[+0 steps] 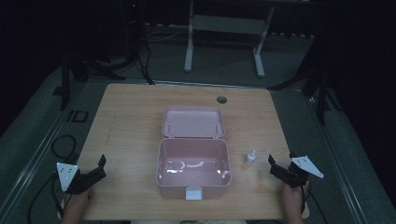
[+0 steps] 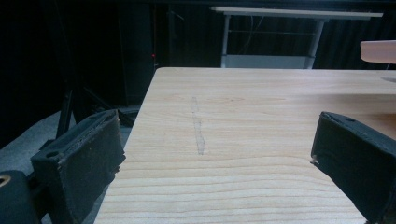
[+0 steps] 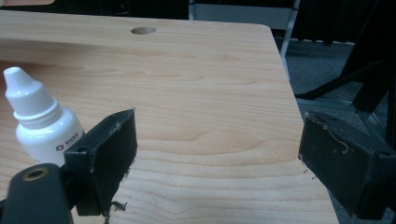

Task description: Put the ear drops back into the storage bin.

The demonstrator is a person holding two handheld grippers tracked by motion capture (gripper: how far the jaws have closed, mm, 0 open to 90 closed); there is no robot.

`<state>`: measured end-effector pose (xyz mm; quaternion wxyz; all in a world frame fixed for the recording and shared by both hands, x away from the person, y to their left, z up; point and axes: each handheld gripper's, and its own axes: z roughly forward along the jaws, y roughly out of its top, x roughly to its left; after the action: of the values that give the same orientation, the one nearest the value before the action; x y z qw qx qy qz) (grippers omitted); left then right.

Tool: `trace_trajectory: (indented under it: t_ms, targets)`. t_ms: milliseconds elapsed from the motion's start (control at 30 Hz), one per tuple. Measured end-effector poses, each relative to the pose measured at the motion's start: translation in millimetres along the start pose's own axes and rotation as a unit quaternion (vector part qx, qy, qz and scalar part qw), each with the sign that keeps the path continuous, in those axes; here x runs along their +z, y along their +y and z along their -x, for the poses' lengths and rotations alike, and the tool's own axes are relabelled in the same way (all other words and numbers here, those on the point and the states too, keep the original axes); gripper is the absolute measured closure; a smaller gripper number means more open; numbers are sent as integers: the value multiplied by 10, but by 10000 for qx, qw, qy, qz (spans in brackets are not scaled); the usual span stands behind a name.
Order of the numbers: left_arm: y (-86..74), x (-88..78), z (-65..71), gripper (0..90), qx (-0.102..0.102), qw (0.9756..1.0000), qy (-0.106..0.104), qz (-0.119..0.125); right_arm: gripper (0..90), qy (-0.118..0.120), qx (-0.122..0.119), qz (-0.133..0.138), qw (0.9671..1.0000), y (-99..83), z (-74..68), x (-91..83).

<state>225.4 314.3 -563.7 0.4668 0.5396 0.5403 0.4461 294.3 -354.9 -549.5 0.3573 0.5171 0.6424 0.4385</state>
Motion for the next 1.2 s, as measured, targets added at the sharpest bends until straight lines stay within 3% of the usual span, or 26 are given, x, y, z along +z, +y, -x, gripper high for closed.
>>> trace_trajectory:
  t_ms: [200, 367, 600, 800, 900, 1000, 1100, 1200]
  targets:
    - [0, 0, 1, 23, 2, 10000, 5, 4, 111, 7, 94, -62, 9999, -1, 20, -4]
    - [-1, -1, 3, 24, 3, 10000, 12, 7, 112, 42, 16, -110, 9999, 21, 12, -1]
    - [-1, -2, 2, 24, 0, 10000, 2, 7, 137, 415, -168, -485, 9978, 105, -2, 66]
    - [0, -2, 3, 23, 8, 10000, 2, 4, 133, 753, -214, -861, 9932, 166, -6, 104]
    - [-1, -2, 4, 24, 9, 10000, 2, 5, 131, 1068, -125, -1096, 9881, 175, 0, 115]
    - [-1, -2, 5, 24, 11, 10000, 5, 5, 131, 1056, -337, -1466, 9830, 168, -24, 133]
    - [0, 0, 4, 23, 4, 10000, 7, -2, 130, 1080, -405, -1666, 9792, 180, -36, 134]
    - [0, -1, 2, 24, -2, 10000, 8, -8, 129, 1140, -451, -2030, 9715, 218, -44, 142]
